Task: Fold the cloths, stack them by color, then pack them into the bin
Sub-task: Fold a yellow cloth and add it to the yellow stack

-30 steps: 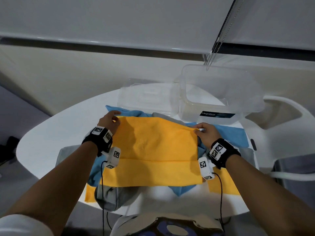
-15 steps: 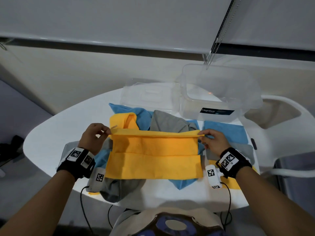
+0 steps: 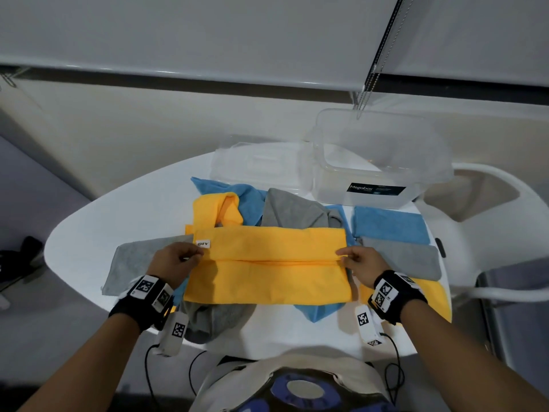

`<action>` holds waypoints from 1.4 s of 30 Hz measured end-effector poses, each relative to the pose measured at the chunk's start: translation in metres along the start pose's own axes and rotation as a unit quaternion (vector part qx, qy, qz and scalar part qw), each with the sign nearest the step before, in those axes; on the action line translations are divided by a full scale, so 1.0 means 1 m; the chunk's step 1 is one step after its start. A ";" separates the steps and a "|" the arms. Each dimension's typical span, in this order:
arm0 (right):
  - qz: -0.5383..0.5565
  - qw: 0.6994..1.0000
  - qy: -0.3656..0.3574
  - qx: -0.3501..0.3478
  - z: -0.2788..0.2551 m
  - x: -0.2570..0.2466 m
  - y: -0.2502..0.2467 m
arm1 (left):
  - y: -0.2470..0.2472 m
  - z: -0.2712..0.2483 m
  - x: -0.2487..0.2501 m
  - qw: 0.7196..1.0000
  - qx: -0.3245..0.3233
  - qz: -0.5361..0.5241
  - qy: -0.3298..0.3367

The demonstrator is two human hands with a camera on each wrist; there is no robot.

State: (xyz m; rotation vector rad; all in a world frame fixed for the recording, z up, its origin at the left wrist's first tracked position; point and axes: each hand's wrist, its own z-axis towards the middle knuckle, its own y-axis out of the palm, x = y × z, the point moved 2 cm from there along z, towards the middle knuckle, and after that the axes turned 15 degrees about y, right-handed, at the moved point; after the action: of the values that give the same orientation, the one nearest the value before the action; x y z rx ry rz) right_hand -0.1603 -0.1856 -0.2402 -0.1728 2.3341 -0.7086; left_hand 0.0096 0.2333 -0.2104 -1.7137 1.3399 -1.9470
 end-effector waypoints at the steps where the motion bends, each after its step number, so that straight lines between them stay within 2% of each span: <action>1: -0.007 1.000 0.002 -0.001 -0.002 0.001 0.002 | 0.001 -0.001 0.001 1.000 -0.003 0.009 0.007; 6: 0.016 0.999 -0.012 0.027 -0.010 0.006 0.006 | 0.004 -0.008 0.003 0.998 0.048 0.023 0.022; 8: 0.027 0.999 0.011 0.033 -0.012 0.010 0.009 | 0.004 -0.010 0.002 0.999 0.044 0.023 -0.014; 12: 0.006 0.998 0.069 0.008 -0.013 0.015 0.013 | 0.008 -0.015 0.004 0.991 -0.061 0.024 -0.117; 14: -0.017 0.997 0.074 0.012 -0.013 0.014 0.013 | 0.011 -0.016 0.005 0.983 -0.112 0.035 -0.142; 16: -0.033 0.996 0.083 0.006 -0.013 0.015 0.015 | 0.012 -0.017 0.004 0.980 -0.126 0.025 -0.155; 22: -0.089 0.992 0.081 -0.036 -0.011 0.021 0.020 | 0.012 -0.020 0.000 0.971 -0.179 0.034 -0.157; 26: -0.111 0.989 0.078 -0.056 -0.012 0.022 0.020 | 0.011 -0.025 0.000 0.969 -0.185 0.021 -0.161; 33: -0.111 0.989 0.078 -0.054 -0.012 0.026 0.015 | 0.005 -0.032 -0.012 0.968 -0.187 -0.014 -0.164; 37: -0.120 0.988 0.079 -0.053 -0.013 0.024 0.014 | 0.003 -0.032 -0.015 0.971 -0.179 -0.012 -0.157; 42: -0.130 0.988 0.081 -0.031 -0.012 0.025 0.008 | 0.002 -0.035 -0.016 0.967 -0.202 0.010 -0.153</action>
State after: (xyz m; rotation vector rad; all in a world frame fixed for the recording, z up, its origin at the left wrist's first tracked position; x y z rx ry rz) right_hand -0.1865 -0.1813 -0.2510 -0.4696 2.5179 -0.8021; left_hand -0.0173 0.2596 -0.2190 -2.0618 1.7003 -1.3840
